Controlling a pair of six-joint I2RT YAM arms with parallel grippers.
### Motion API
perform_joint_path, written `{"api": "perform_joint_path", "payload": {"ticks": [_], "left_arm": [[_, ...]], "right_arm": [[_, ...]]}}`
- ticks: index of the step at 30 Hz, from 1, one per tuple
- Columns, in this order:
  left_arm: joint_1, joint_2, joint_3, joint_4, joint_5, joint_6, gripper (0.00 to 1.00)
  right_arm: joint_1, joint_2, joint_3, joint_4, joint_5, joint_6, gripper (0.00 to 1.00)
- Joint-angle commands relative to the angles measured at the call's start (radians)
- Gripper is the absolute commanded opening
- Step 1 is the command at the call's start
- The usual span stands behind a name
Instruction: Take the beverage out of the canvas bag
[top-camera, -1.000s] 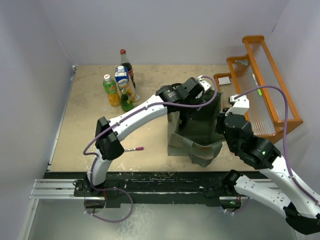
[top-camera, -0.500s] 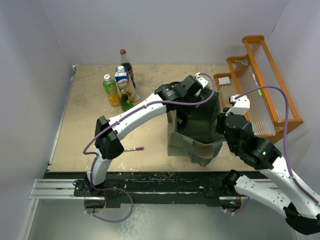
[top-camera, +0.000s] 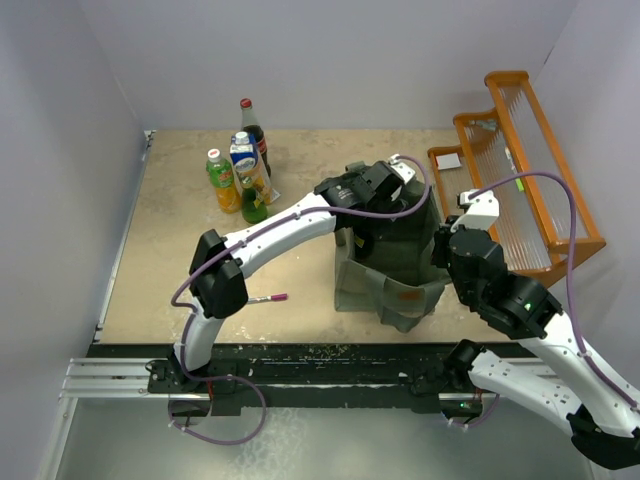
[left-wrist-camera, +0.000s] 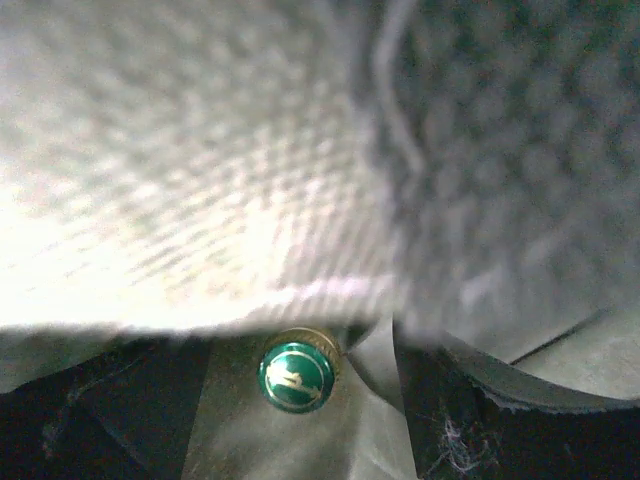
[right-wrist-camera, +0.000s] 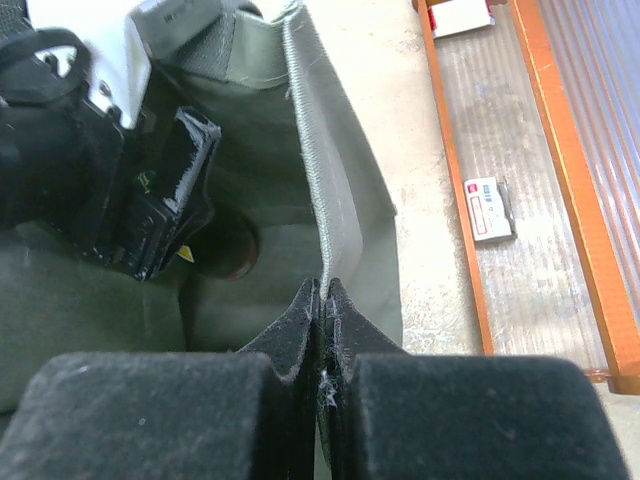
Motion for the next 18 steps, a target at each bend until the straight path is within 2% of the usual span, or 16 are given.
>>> {"api": "perform_joint_path", "payload": {"ticks": [1, 10, 14, 18], "left_arm": [[0.009, -0.029, -0.077, 0.025, 0.013, 0.011, 0.74], [0.011, -0.012, -0.097, 0.034, 0.003, 0.006, 0.63], [0.01, -0.018, -0.093, 0.038, 0.013, 0.016, 0.44], [0.011, -0.037, -0.089, 0.04, 0.023, 0.021, 0.3]], "right_arm": [[-0.003, -0.011, 0.01, 0.069, 0.062, -0.017, 0.0], [-0.002, -0.017, 0.01, 0.061, 0.072, -0.024, 0.0], [-0.003, -0.013, 0.01, 0.066, 0.071, -0.028, 0.0], [-0.003, -0.013, 0.01, 0.076, 0.072, -0.038, 0.01]]}}
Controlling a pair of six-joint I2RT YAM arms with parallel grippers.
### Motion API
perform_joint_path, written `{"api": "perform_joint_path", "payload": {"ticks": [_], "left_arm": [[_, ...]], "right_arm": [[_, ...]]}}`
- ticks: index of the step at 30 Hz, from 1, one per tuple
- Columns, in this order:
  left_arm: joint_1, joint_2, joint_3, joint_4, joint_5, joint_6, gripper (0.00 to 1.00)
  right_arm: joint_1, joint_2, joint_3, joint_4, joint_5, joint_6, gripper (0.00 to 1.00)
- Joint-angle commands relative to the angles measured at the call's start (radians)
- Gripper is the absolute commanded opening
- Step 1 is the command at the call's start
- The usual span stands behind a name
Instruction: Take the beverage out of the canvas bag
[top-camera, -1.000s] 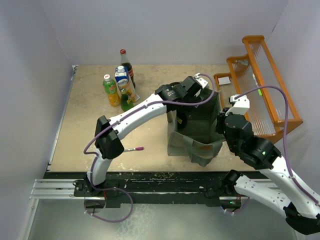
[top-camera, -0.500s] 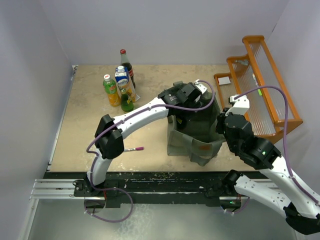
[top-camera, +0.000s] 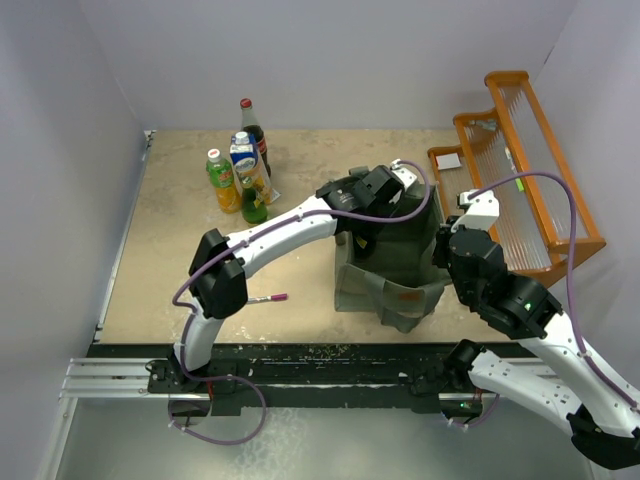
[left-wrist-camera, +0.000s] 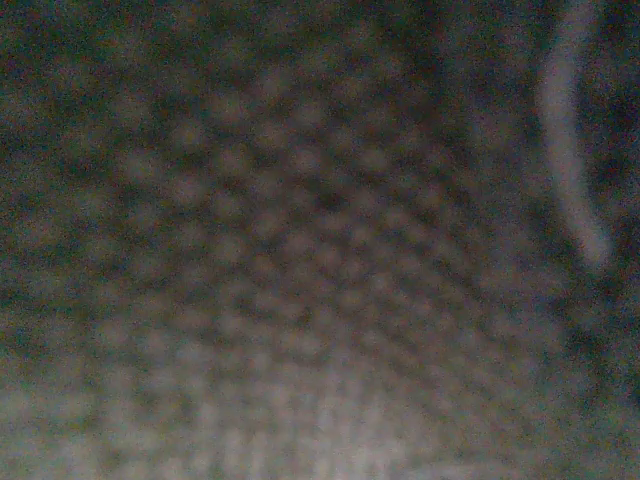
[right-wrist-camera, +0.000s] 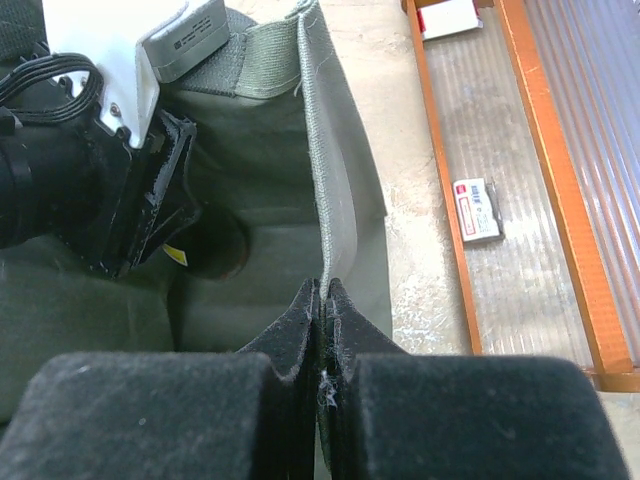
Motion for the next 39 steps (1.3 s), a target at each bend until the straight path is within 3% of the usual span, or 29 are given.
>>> {"api": "perform_joint_path", "payload": {"ticks": [1, 7, 19, 32, 36, 39], "left_arm": [[0.011, -0.036, -0.007, -0.033, 0.001, 0.023, 0.26], [0.011, -0.049, 0.066, -0.06, 0.033, 0.013, 0.0], [0.014, -0.023, 0.344, -0.242, 0.077, -0.116, 0.0], [0.024, -0.079, 0.47, -0.251, 0.163, -0.237, 0.0], [0.057, -0.072, 0.571, -0.338, 0.19, -0.386, 0.0], [0.107, -0.111, 0.539, -0.35, 0.251, -0.511, 0.0]], "right_arm": [[-0.004, -0.012, 0.01, 0.084, 0.056, -0.025, 0.01], [-0.003, -0.012, 0.009, 0.086, 0.05, -0.023, 0.01], [-0.002, -0.014, -0.02, 0.099, 0.037, -0.026, 0.01], [-0.003, -0.004, -0.021, 0.106, 0.018, -0.023, 0.0], [-0.002, -0.006, -0.023, 0.106, 0.006, -0.026, 0.0], [-0.003, -0.013, -0.027, 0.103, 0.005, -0.023, 0.0]]}}
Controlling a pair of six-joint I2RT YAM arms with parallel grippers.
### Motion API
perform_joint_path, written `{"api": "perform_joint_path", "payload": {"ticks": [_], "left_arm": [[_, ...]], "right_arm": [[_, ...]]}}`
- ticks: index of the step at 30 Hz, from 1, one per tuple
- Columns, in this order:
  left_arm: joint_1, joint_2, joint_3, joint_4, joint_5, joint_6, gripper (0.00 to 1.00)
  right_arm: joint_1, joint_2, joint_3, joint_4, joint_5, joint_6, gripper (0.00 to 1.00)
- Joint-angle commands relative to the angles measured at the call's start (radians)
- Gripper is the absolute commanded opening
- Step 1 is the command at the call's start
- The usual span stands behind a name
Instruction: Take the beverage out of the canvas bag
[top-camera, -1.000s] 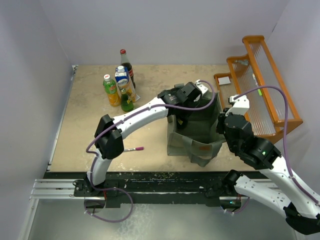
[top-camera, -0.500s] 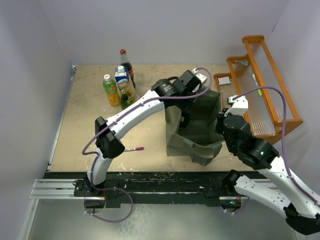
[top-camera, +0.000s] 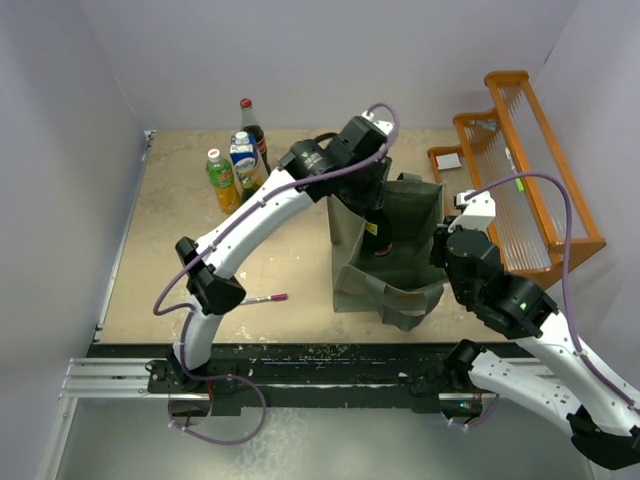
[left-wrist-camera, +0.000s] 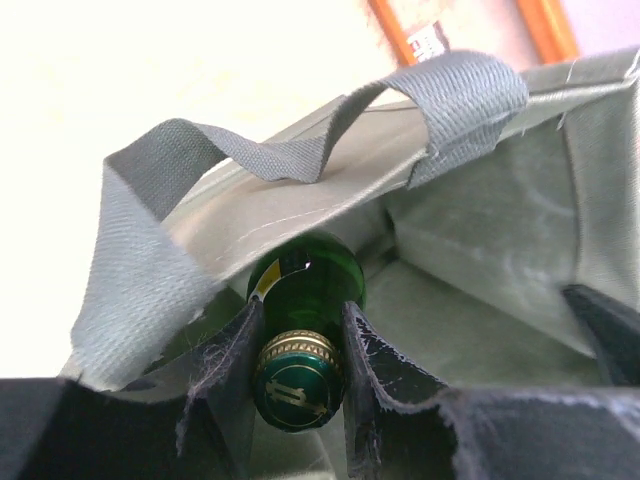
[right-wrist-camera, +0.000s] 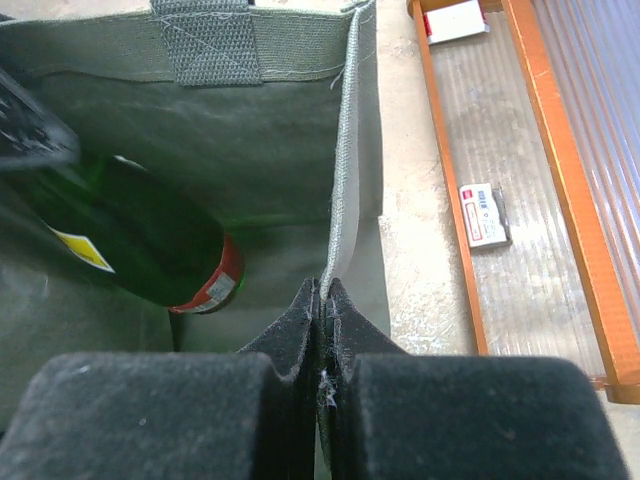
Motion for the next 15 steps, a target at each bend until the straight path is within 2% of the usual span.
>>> {"api": "perform_joint_path", "payload": {"ticks": [1, 8, 15], "left_arm": [[0.08, -0.135, 0.039, 0.05, 0.091, -0.234, 0.0], [0.169, -0.214, 0.014, 0.089, 0.197, -0.361, 0.0], [0.272, -0.258, 0.011, 0.131, 0.335, -0.51, 0.0]], "right_arm": [[-0.003, -0.014, 0.003, 0.058, 0.011, -0.008, 0.0], [-0.002, 0.013, 0.023, 0.047, 0.023, 0.002, 0.0], [-0.003, 0.069, 0.112, 0.037, 0.007, -0.012, 0.0]]}}
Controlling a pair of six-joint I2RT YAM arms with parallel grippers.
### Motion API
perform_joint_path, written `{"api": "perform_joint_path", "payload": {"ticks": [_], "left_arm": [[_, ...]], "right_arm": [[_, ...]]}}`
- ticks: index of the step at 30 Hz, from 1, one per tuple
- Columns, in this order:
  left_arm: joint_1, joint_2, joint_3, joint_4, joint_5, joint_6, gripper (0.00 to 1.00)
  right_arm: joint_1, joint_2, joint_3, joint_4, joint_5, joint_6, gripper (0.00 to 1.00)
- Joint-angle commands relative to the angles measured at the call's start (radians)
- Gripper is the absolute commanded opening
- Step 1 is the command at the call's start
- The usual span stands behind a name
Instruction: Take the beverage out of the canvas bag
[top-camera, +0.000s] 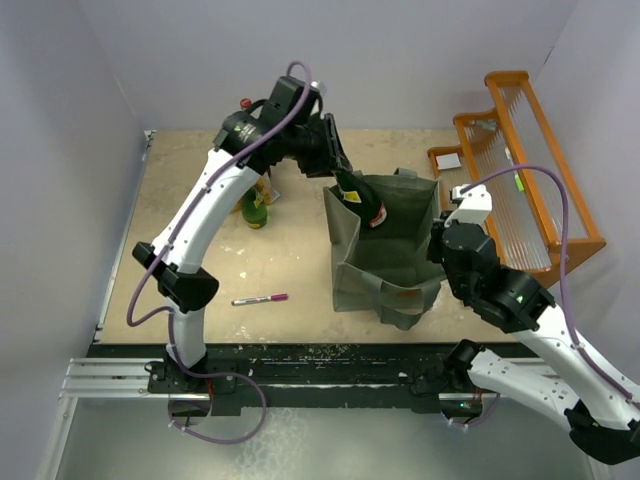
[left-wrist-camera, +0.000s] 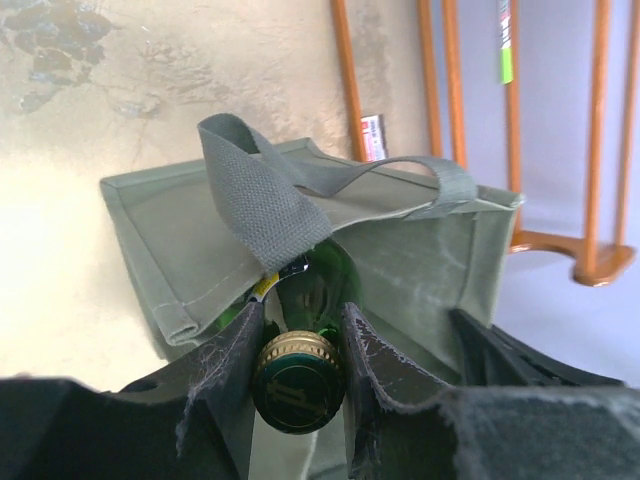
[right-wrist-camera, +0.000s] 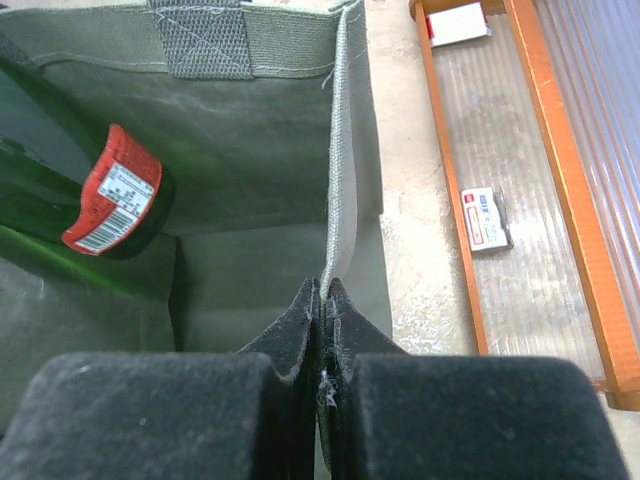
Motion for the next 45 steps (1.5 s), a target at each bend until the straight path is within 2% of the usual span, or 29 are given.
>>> {"api": "perform_joint_path", "payload": {"ticks": [1, 12, 19, 29, 33, 37, 41, 45], "left_arm": [[0.057, -0.121, 0.027, 0.168, 0.172, -0.188, 0.0], [0.178, -0.22, -0.029, 0.288, 0.203, -0.299, 0.0], [0.268, -0.217, 0.048, 0.299, 0.233, -0.332, 0.0], [0.491, -0.275, 0.064, 0.298, 0.302, -0.344, 0.0], [0.56, -0.298, 0.026, 0.284, 0.327, -0.325, 0.0], [0.581, -0.31, -0.012, 0.266, 0.325, -0.279, 0.0], [0.581, -0.311, -0.027, 0.202, 0.257, -0.17, 0.0], [0.58, -0.349, -0.171, 0.174, 0.198, -0.065, 0.0]], "right_arm": [[-0.004, 0.041, 0.094, 0.026, 0.003, -0.012, 0.0], [-0.003, 0.057, 0.102, 0.039, -0.017, -0.031, 0.01], [-0.004, 0.083, 0.104, 0.061, -0.012, -0.056, 0.01], [-0.003, 0.089, 0.113, 0.069, -0.011, -0.088, 0.02], [-0.004, 0.095, 0.116, 0.068, -0.024, -0.086, 0.02], [-0.002, 0.102, 0.119, 0.066, -0.027, -0.088, 0.02], [-0.003, 0.109, 0.122, 0.069, -0.038, -0.093, 0.02], [-0.004, 0.116, 0.127, 0.072, -0.039, -0.104, 0.02]]}}
